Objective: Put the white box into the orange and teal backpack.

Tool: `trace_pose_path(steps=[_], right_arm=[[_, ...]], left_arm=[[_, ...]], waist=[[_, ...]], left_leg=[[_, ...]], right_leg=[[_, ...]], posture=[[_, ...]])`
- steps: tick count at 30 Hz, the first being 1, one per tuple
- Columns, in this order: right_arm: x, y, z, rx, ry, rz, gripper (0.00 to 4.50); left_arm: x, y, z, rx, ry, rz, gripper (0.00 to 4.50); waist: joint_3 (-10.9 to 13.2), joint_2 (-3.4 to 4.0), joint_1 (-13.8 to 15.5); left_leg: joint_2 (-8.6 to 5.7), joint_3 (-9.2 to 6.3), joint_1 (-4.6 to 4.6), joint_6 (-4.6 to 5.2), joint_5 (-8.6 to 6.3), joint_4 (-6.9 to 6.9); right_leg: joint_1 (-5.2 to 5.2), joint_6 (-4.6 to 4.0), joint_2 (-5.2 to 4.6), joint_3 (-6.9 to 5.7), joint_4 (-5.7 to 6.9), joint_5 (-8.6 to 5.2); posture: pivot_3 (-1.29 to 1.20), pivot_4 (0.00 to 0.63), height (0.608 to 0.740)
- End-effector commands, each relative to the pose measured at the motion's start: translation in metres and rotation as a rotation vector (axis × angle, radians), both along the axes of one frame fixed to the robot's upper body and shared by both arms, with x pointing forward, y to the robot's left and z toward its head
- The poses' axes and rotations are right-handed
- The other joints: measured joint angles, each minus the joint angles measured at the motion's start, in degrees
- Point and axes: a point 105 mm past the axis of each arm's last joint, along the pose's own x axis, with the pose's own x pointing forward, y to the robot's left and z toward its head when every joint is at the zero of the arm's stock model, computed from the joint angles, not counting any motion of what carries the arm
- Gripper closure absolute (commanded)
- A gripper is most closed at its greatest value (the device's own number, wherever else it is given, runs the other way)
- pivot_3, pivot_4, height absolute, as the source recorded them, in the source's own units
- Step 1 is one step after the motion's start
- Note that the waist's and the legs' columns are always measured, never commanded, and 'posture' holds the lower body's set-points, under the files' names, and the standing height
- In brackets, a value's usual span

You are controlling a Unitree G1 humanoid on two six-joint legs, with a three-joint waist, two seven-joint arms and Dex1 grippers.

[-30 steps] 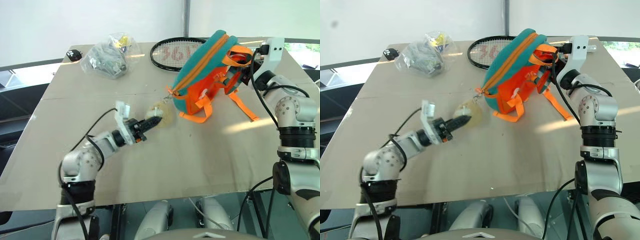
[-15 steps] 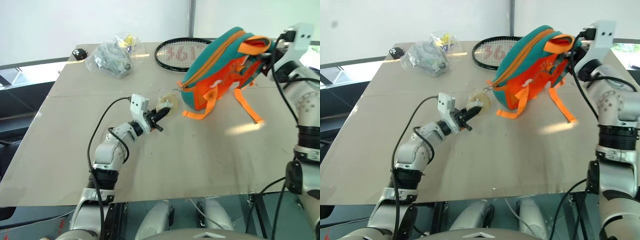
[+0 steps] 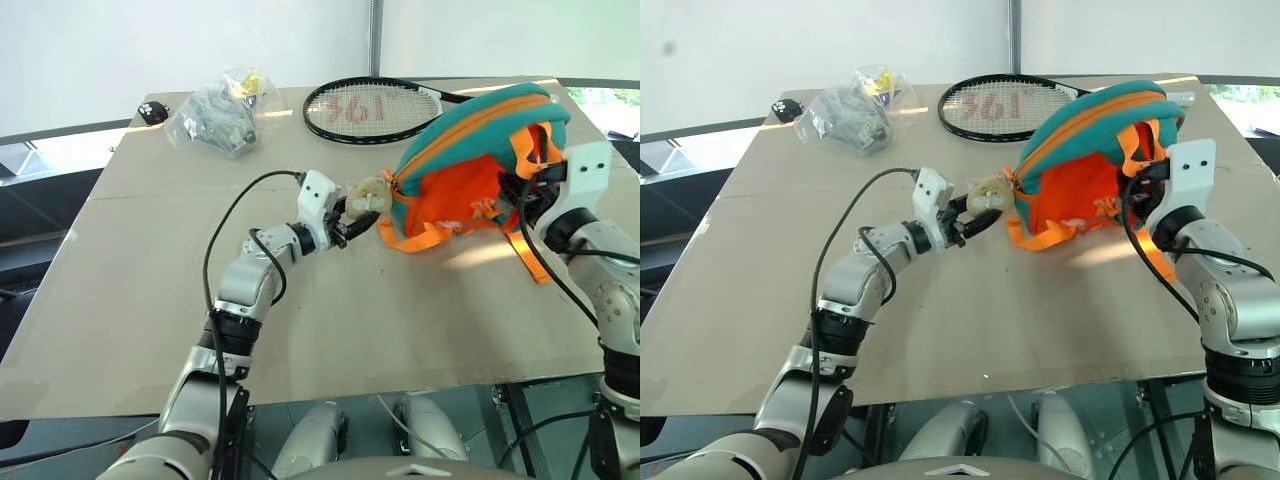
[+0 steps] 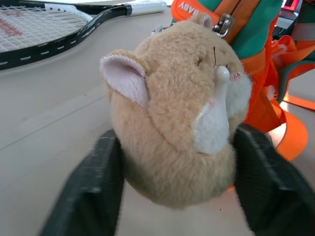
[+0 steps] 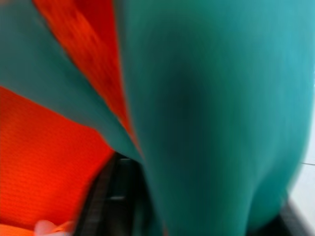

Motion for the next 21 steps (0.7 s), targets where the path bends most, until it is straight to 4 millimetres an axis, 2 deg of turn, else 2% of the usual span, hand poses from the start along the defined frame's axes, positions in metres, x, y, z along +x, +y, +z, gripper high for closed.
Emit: trace_pose_path(steps=[1, 2, 3, 6, 8, 12, 17, 21], right_arm=[[-0.032, 0.000, 0.011, -0.049, -0.023, 0.205, 0.68], [-0.043, -0.002, 0.008, -0.061, 0.001, 0.268, 0.22], [-0.052, -0.005, 0.004, -0.070, 0.025, 0.310, 0.03], [-0.070, -0.022, -0.008, -0.121, 0.115, 0.390, 0.03], [-0.075, -0.028, -0.015, -0.155, 0.156, 0.434, 0.03], [-0.078, -0.046, -0.032, -0.228, 0.224, 0.475, 0.03], [-0.085, -0.069, -0.047, -0.267, 0.292, 0.482, 0.03], [-0.090, -0.084, -0.057, -0.302, 0.343, 0.466, 0.03]], left_arm=[[-0.012, 0.020, 0.018, -0.022, -0.056, 0.000, 0.00], [-0.019, 0.023, 0.020, -0.029, -0.061, -0.015, 0.00], [-0.025, 0.026, 0.021, -0.034, -0.063, -0.025, 0.00], [-0.040, 0.043, 0.017, 0.029, -0.077, 0.006, 0.00], [-0.049, 0.057, 0.014, 0.051, -0.079, 0.048, 0.00], [-0.074, 0.088, 0.007, 0.024, -0.044, 0.152, 0.00], [-0.119, 0.126, -0.012, 0.036, 0.025, 0.253, 0.00], [-0.139, 0.141, -0.020, 0.036, 0.076, 0.311, 0.00]], waist=[[0.0, 0.00, 0.2], [0.0, 0.00, 0.2], [0.0, 0.00, 0.3], [0.0, 0.00, 0.4], [0.0, 0.01, 0.3], [0.0, 0.03, 0.8], [0.1, 0.06, 1.9], [0.1, 0.08, 3.3]], left_leg=[[0.00, -0.01, -0.01, 0.00, 0.00, -0.02], [0.00, -0.05, -0.03, 0.00, 0.00, -0.05], [0.02, -0.05, -0.04, 0.00, 0.00, -0.06], [0.03, -0.03, -0.06, 0.05, -0.03, -0.08], [0.03, 0.03, 0.07, 0.14, -0.09, -0.09], [0.07, 0.06, 1.12, 0.29, -0.21, -0.21], [0.12, 0.14, 1.08, 0.36, -0.26, -0.20], [0.12, 0.17, 1.04, 0.43, -0.31, -0.20]], right_leg=[[0.00, 0.00, 0.01, -0.01, -0.05, 0.00], [0.00, 0.00, 0.01, -0.03, -0.10, 0.00], [0.00, 0.01, 0.02, -0.03, -0.14, -0.01], [0.02, 0.01, 0.02, -0.02, -0.21, -0.01], [0.10, 0.01, 0.03, 0.08, -0.18, 0.00], [1.06, 0.03, 0.08, 0.12, -0.26, -0.02], [1.06, 0.03, 0.12, 0.16, -0.40, -0.02], [1.09, 0.02, 0.11, 0.16, -0.54, -0.02]], posture=[[0.00, 0.150, 0.739], [0.00, 0.150, 0.739], [0.00, 0.150, 0.739], [0.00, 0.150, 0.739], [0.00, 0.150, 0.739], [0.00, 0.150, 0.739], [0.00, 0.150, 0.739], [0.00, 0.150, 0.739]])
